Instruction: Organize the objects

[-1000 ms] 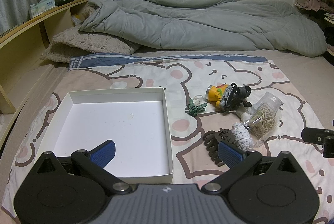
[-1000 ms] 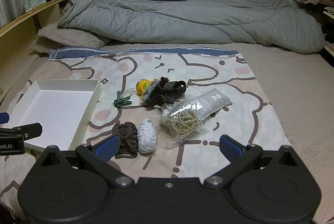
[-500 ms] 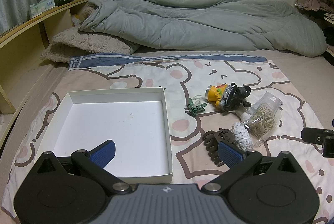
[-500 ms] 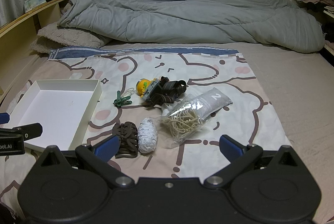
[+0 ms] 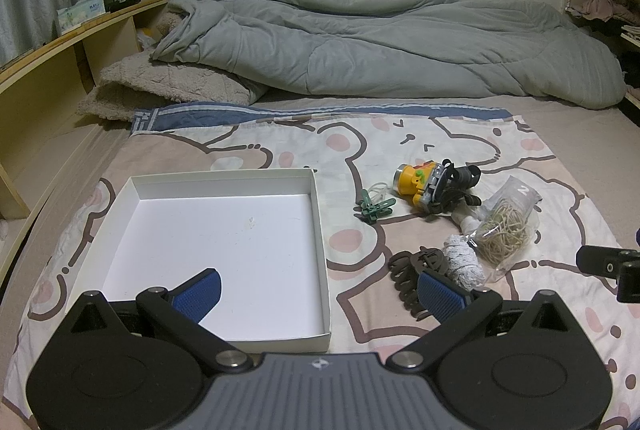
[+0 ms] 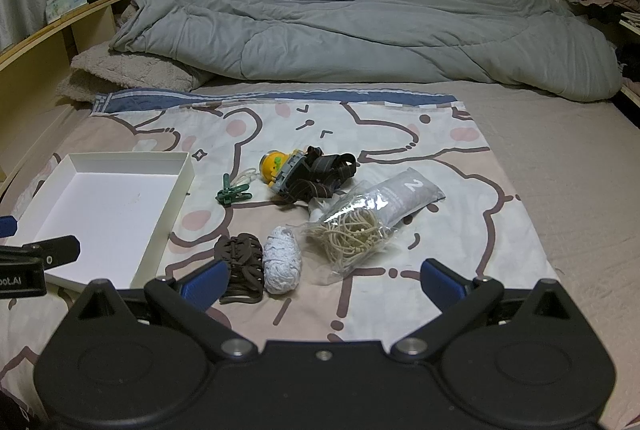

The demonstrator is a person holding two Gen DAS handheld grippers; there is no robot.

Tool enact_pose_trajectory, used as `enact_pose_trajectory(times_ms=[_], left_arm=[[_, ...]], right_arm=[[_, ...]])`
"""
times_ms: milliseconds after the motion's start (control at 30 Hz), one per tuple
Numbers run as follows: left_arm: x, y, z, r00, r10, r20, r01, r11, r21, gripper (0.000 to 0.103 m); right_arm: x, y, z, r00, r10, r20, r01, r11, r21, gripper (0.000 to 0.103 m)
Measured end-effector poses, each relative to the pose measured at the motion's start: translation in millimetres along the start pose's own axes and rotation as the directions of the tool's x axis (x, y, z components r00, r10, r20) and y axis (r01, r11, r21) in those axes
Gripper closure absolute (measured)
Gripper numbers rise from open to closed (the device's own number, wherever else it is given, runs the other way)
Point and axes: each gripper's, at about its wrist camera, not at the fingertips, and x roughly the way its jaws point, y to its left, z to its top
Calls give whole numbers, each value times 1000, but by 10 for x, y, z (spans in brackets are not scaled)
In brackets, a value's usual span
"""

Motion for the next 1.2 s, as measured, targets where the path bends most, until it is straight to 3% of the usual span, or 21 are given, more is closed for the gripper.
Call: enact_pose_trajectory(times_ms=[600, 1000, 1200], left_arm=[[-8, -31, 9, 1000, 2, 1, -2, 1000, 1, 0], [117, -138, 187, 998, -48, 27, 48, 999, 26, 0], [269, -176, 320, 997, -59, 44, 58, 998, 10, 0]], right_arm=[[59, 0, 16, 1000, -4, 1, 4, 1000, -1, 0], [145, -90, 227, 1000, -2, 23, 1, 1000, 30, 0], [283, -159, 366, 999, 8, 51, -11, 999, 51, 5]])
